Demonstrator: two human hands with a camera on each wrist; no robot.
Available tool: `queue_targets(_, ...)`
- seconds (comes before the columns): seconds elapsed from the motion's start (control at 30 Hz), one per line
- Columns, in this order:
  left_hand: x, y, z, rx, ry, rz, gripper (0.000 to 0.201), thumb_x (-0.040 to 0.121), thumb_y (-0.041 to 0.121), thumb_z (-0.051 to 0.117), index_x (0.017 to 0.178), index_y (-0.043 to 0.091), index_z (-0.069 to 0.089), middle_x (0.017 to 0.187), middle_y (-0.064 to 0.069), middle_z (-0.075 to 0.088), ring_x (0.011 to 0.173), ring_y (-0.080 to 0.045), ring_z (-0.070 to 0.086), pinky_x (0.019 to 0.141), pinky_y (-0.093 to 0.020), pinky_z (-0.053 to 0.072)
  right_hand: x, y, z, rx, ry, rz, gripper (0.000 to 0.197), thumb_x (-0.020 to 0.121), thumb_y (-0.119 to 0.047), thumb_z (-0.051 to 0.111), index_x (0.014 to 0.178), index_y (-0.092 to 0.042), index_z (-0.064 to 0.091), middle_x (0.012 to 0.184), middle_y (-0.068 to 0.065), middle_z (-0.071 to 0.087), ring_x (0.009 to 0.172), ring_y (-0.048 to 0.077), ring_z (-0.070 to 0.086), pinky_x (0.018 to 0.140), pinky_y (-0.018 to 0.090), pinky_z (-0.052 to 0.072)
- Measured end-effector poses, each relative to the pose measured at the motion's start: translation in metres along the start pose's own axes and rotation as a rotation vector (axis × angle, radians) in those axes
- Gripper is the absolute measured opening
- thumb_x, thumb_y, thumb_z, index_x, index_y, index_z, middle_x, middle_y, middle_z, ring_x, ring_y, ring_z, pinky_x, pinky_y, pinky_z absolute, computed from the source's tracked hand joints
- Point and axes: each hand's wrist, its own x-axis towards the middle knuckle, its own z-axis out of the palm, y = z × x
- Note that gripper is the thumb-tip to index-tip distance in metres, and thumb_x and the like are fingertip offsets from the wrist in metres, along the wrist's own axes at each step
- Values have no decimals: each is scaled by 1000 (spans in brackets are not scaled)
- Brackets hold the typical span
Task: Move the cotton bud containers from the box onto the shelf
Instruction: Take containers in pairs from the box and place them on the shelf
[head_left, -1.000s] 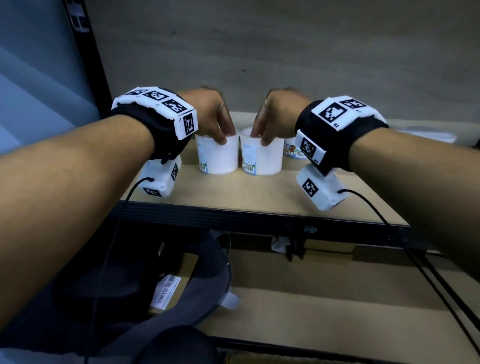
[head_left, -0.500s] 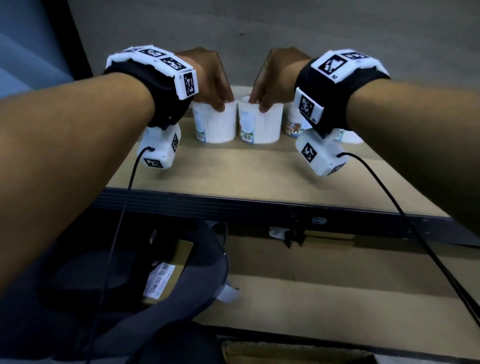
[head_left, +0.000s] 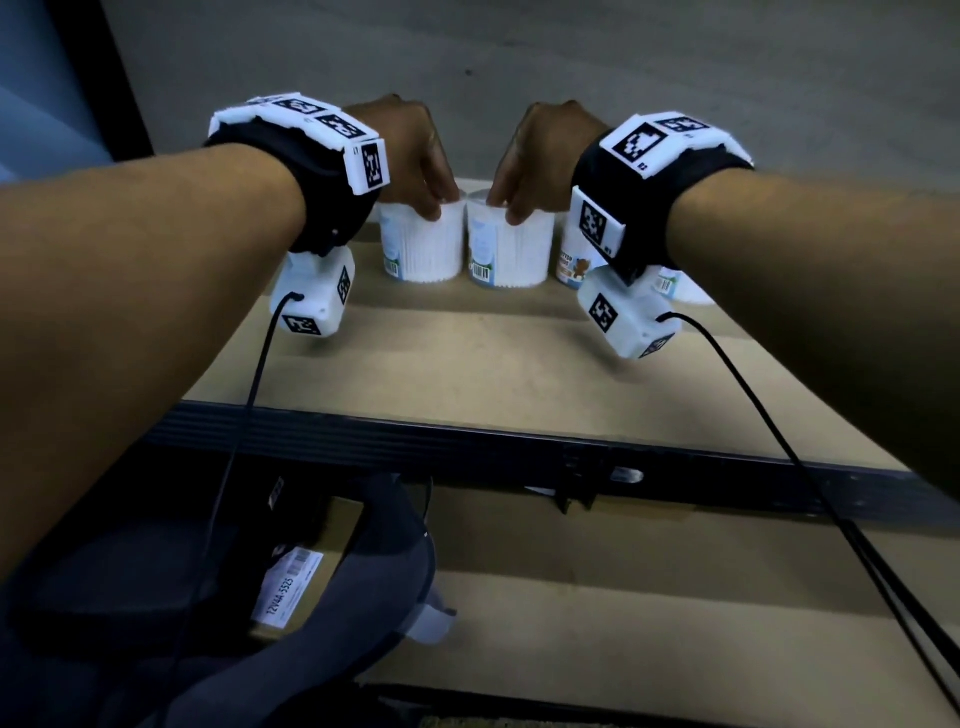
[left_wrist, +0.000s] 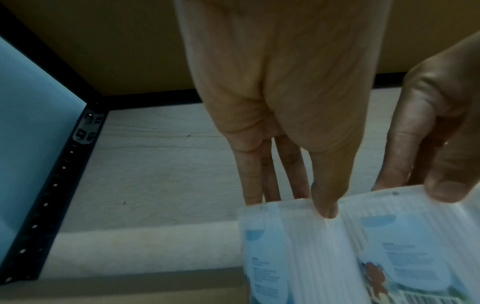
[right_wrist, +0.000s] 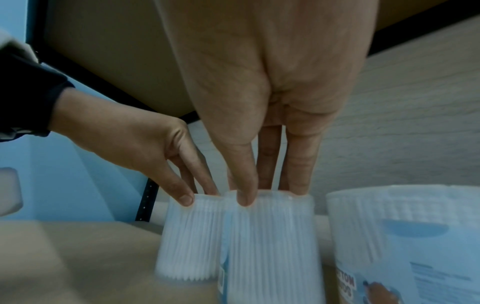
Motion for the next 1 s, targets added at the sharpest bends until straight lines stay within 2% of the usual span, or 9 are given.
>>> queue_targets(0.27, 6, -2, 3, 11, -13, 16, 29, 83, 24, 76, 112, 25, 76, 115, 1, 71, 88, -8, 54, 79, -19, 35, 6, 6, 2, -8, -12, 1, 30, 78, -13, 80, 107, -19, 78, 88, -10, 65, 90, 5, 59, 81, 18, 41)
queue_targets(0.37, 6, -2, 3, 1, 1, 13, 29, 83, 24, 77, 112, 27, 76, 110, 1, 73, 84, -8, 54, 77, -20, 35, 6, 8, 2, 16, 5, 14, 31, 76, -11, 80, 107, -19, 78, 87, -9, 66, 88, 4, 60, 78, 17, 41)
queue_targets(0.53, 6, 1, 5, -24, 9, 18, 28, 83, 22, 77, 111, 26, 76, 110, 2, 73, 85, -8, 56, 78, -20, 38, 7, 6, 6, 5, 22, 35, 31, 78, -9, 79, 107, -16, 78, 105, -3, 73, 101, 11, 65, 83, 18, 43)
queue_targets(0.63, 2, 0, 8, -45, 28, 11, 29, 81, 23, 77, 109, 29, 76, 110, 2, 73, 90, -12, 61, 81, -25, 45, 10, 6, 13, 2, 51, 66, 34, 75, -10, 80, 109, -13, 75, 106, 1, 74, 104, 17, 66, 94, 27, 51)
queue_targets(0.73, -2, 0, 11, -70, 33, -5, 30, 80, 23, 77, 110, 29, 76, 111, 0, 74, 99, -19, 66, 90, -31, 51, 8, 7, 16, 18, 74, 94, 34, 76, -19, 73, 111, -16, 73, 109, 2, 73, 103, 22, 66, 94, 34, 53)
queue_targets(0.8, -5, 2, 12, -69, 2, -3, 35, 83, 21, 76, 118, 24, 73, 119, -2, 71, 103, -21, 66, 92, -28, 49, -2, 6, 15, -30, 25, 86, 36, 85, -21, 61, 120, -14, 69, 123, 5, 67, 112, 26, 63, 99, 34, 50)
queue_targets(0.87, -9, 5, 13, -35, -48, -5, 48, 85, 23, 74, 132, 24, 64, 132, -3, 63, 113, -23, 61, 96, -27, 44, -12, 8, 11, -52, 6, 44, 41, 91, -9, 51, 129, -16, 64, 137, 2, 58, 124, 23, 56, 105, 26, 42)
queue_targets(0.93, -14, 10, 15, 13, -124, -32, 62, 87, 32, 71, 145, 27, 48, 146, -3, 50, 129, -24, 50, 105, -28, 38, -24, 13, 4, -26, 13, 32, 49, 91, -2, 48, 134, -21, 59, 143, 0, 52, 129, 19, 50, 104, 22, 37)
queue_targets(1.0, -20, 18, 15, 21, -166, -55, 71, 88, 38, 68, 150, 27, 38, 153, -2, 40, 137, -23, 40, 111, -29, 32, -37, 16, -7, -30, 25, 30, 52, 91, -2, 49, 137, -23, 56, 144, 1, 50, 130, 19, 49, 103, 22, 37)
